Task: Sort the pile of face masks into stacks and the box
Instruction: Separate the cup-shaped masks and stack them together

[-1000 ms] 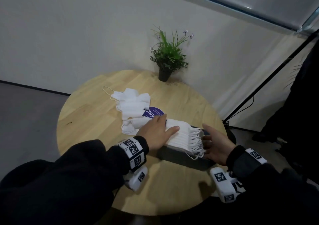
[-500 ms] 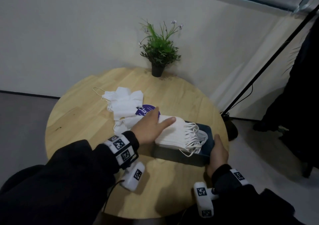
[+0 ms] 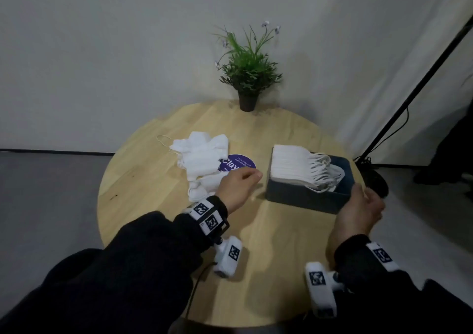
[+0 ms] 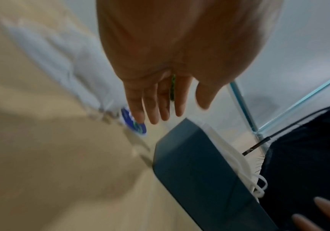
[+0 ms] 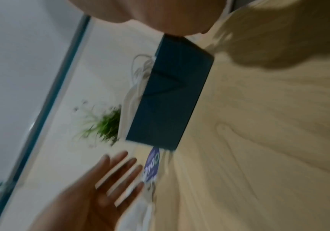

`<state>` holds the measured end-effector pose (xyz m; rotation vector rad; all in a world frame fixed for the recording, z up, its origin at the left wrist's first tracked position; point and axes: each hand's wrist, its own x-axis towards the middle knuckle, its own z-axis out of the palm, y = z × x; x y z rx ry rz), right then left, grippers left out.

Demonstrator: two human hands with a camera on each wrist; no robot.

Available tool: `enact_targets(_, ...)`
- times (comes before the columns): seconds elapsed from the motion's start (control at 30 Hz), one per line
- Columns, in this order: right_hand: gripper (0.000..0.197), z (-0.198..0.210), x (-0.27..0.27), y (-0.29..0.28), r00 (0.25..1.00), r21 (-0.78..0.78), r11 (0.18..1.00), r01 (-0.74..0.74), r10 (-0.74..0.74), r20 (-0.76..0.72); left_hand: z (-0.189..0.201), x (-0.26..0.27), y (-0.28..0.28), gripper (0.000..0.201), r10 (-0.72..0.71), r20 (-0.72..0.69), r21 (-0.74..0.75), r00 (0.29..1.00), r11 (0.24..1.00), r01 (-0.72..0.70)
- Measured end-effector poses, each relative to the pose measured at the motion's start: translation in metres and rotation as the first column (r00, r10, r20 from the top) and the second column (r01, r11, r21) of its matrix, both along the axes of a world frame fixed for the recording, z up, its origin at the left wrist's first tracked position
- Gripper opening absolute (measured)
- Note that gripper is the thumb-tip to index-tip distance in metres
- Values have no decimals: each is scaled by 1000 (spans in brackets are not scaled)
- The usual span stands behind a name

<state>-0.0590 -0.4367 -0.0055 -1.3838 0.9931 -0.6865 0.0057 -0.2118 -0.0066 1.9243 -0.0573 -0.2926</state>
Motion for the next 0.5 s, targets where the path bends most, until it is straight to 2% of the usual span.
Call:
enact_targets(0.07,25,-3,-11,23,992,-53,994,-93,97,75,6,9,18,12,-22,143,162,989,987,-2)
enact_targets(0.1,14,-4,-15,37,971,-57,978,-201,207,122,8,15,28,10,-46,199,248,979,969,-5)
enact_targets(0.17,7,-8,-15,61,901,-55,909,-414,418,113,8,26,47,15,-116,237,454,965,891,-4)
enact_targets(0.23,14,-17,-7,77,828,-57,828,-558,560,20,3,33,61,29,-191,206,656,960,755,9)
enact_targets(0.27,10,-21,-1,85,794,-28,794,-608,608,-6,-1,36,67,37,-200,184,715,962,699,9)
enact_targets(0.33,2,-27,10,99,717,66,718,-693,696,-40,-10,39,75,45,-190,153,775,970,632,1)
enact_targets(0.4,6,-30,20,110,649,139,654,-744,756,-84,-17,40,79,35,-193,150,797,970,604,-3)
enact_targets(0.47,12,-31,28,117,617,157,627,-763,779,-110,-16,42,81,12,-166,167,758,972,652,-19)
enact_targets(0.5,16,-32,33,120,615,169,624,-763,781,-110,-15,43,83,11,-139,178,713,974,701,-31)
